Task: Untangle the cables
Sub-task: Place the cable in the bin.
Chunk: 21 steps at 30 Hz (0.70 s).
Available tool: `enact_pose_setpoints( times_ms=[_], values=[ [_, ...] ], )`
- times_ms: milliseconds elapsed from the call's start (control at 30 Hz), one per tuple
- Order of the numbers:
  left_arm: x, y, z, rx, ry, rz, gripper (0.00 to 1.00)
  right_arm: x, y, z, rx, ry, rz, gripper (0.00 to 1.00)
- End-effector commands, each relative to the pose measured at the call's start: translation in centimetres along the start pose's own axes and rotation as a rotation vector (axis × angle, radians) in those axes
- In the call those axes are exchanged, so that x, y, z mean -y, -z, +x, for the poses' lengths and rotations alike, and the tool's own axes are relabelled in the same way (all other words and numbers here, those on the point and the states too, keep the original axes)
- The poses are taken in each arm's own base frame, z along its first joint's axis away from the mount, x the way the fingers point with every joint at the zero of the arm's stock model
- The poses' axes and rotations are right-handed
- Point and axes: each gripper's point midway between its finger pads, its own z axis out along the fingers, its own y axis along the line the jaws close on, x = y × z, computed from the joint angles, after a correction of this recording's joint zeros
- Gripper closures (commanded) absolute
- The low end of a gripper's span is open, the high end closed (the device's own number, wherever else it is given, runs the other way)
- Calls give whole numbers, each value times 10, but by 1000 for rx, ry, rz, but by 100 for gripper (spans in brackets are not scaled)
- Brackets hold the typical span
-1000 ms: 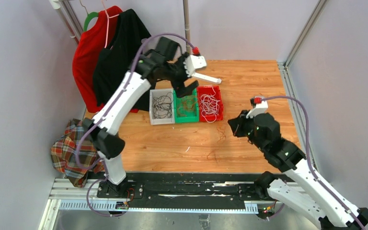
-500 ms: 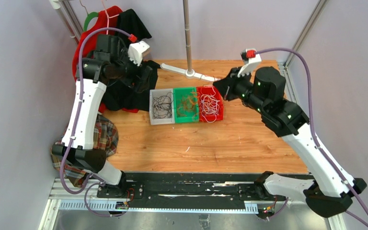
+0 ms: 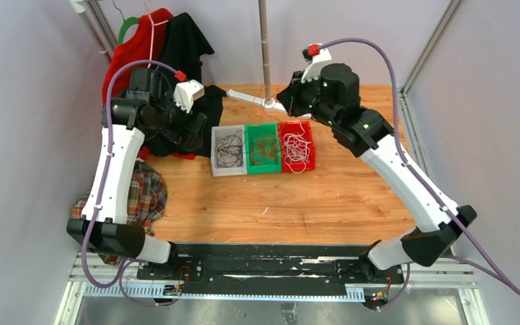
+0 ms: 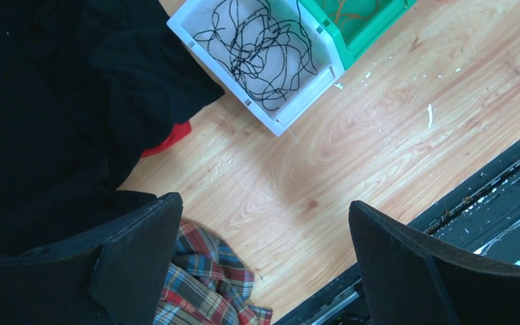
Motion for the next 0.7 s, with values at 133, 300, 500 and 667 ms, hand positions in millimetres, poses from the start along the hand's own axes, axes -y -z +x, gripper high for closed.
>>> enact_pose_setpoints(
  times_ms=[133,300,500,667],
  values=[
    [-6,7,15,-6,5,-11,2,38,-68,36,-62,153,124,99],
    [-12,15,21,-2,10,-44,2,62,-105,80,-148,195,190,99],
    [-15,22,30,-5,0,-70,2,76,-132,174,-365,288,235,99],
    [-17,19,39,-22,19,-70,2,88,-142,253,-551,365,274,99]
  ],
)
